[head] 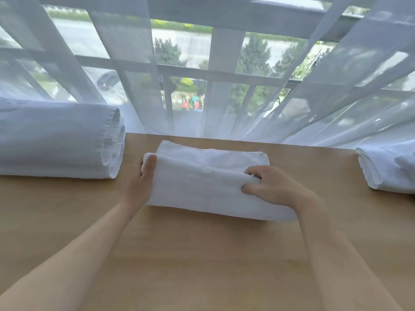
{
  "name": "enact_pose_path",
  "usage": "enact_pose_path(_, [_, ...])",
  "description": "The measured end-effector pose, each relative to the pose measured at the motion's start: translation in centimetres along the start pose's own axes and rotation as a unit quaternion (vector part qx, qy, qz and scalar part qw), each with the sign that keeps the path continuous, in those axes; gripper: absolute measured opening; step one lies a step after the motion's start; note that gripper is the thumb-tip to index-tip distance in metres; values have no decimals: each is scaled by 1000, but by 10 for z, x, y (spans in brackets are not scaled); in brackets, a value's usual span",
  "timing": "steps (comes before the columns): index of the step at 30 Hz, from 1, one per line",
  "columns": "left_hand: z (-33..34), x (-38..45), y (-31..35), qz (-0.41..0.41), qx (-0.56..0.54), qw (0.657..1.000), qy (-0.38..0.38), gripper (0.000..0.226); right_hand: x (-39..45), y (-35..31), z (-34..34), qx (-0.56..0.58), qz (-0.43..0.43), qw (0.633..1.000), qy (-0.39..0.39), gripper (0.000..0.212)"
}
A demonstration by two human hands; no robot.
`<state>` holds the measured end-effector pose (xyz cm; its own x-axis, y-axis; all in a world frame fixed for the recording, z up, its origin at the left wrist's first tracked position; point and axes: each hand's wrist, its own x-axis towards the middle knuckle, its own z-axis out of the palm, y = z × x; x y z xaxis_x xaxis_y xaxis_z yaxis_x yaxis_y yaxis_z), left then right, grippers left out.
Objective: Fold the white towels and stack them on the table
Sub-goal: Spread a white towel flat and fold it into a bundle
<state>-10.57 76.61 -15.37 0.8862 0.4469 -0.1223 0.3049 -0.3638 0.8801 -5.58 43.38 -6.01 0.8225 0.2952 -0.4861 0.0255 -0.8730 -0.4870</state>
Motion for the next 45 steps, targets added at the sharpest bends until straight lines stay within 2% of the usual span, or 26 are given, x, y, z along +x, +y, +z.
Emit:
enact_pose_path(4, [18,43,10,-116,5,993,-34,73,59,-8,-21,-91,-22,996,12,29])
enact_pose_path(6, [27,62,13,-143,29,989,-24,68,89,-8,-23,-123,-19,992,26,36])
enact_pose_path(10, [42,88,18,-144,136,980,18,78,138,3,-8,-227,8,972,60,38])
enact_pose_path(14, [63,105,11,-121,220,968,29,75,157,31,22,-147,13,981,124,41])
enact_pose_path(17, [72,115,1,-139,245,958,48,78,163,47,35,-131,12,977,167,48])
enact_pose_path(19, [74,117,-2,-146,254,954,57,81,166,49,37,-125,6,977,175,52])
enact_pose_path(21, [76,114,1,-134,267,952,68,74,168,48,36,-122,4,978,172,51])
enact_pose_path(23, [73,108,9,-97,282,951,86,64,167,45,35,-127,11,978,165,48])
enact_pose_path(24, [71,102,13,-54,293,949,105,60,165,44,34,-135,18,978,160,47])
enact_pose_path(26, [72,83,24,100,311,936,135,51,160,39,34,-152,48,973,166,47])
enact_pose_path(27, [78,71,32,181,302,928,122,46,158,34,36,-154,61,969,185,46])
enact_pose_path(28, [88,60,38,246,291,922,75,44,156,26,40,-143,59,964,214,43])
enact_pose_path(29, [101,49,44,277,292,915,-1,47,151,15,46,-117,38,961,246,40])
enact_pose_path(31, [125,32,51,255,342,893,-141,62,141,-7,61,-57,-36,963,262,43])
enact_pose_path(33, [132,33,47,224,398,871,-180,69,129,-19,77,-61,-75,977,189,56])
enact_pose_path(35, [127,43,38,216,427,861,-171,69,125,-6,82,-117,-38,982,143,65])
enact_pose_path(38, [109,57,28,181,452,860,-149,69,125,35,66,-166,56,975,139,68])
enact_pose_path(40, [92,66,20,145,483,853,-130,69,124,57,51,-159,110,973,126,67])
enact_pose_path(45, [74,79,13,36,446,886,-124,72,119,71,39,-80,142,980,117,66])
